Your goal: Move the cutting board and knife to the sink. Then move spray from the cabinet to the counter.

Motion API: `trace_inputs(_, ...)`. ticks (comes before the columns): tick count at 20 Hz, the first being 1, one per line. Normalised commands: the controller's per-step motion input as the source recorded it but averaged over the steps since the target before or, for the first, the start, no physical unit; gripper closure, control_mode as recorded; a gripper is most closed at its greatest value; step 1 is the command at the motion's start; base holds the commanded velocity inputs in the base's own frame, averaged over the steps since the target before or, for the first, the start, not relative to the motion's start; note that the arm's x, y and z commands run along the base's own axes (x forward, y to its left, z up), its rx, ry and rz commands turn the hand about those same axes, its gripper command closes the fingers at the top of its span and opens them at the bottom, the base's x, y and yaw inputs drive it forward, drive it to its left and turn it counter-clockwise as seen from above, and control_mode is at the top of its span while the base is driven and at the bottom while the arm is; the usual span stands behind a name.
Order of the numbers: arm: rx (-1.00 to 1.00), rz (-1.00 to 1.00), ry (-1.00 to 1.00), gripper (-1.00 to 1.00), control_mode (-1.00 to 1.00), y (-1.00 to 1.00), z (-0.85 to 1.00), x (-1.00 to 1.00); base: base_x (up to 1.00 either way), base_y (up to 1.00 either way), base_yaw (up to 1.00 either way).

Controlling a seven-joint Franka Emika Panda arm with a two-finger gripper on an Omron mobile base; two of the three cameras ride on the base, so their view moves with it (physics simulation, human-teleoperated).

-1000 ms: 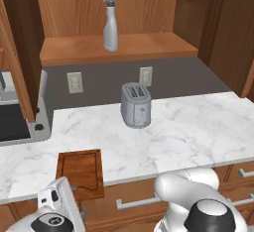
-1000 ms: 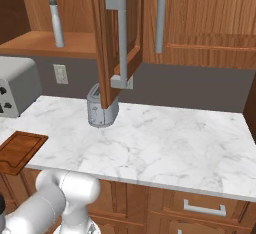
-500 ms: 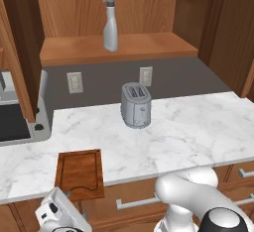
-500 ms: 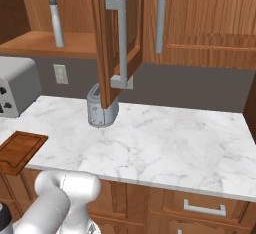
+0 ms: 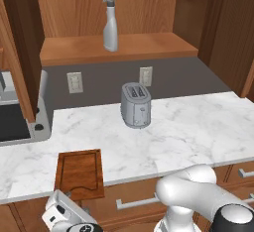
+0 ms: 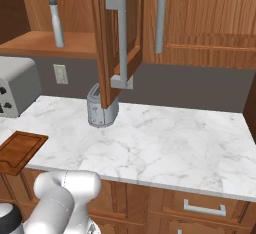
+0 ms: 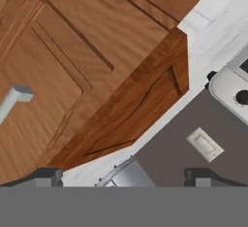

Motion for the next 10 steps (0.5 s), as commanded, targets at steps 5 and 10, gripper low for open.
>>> trace_inputs(5, 0.0, 0.02, -0.2, -1.0, -1.0, 0.0, -0.1, -0.02, 0.0, 0.0, 0.0)
trace_inputs(10, 0.03, 0.0, -0.22, -1.0, -1.0, 0.0, -0.16, -0.17, 0.0, 0.0, 0.0)
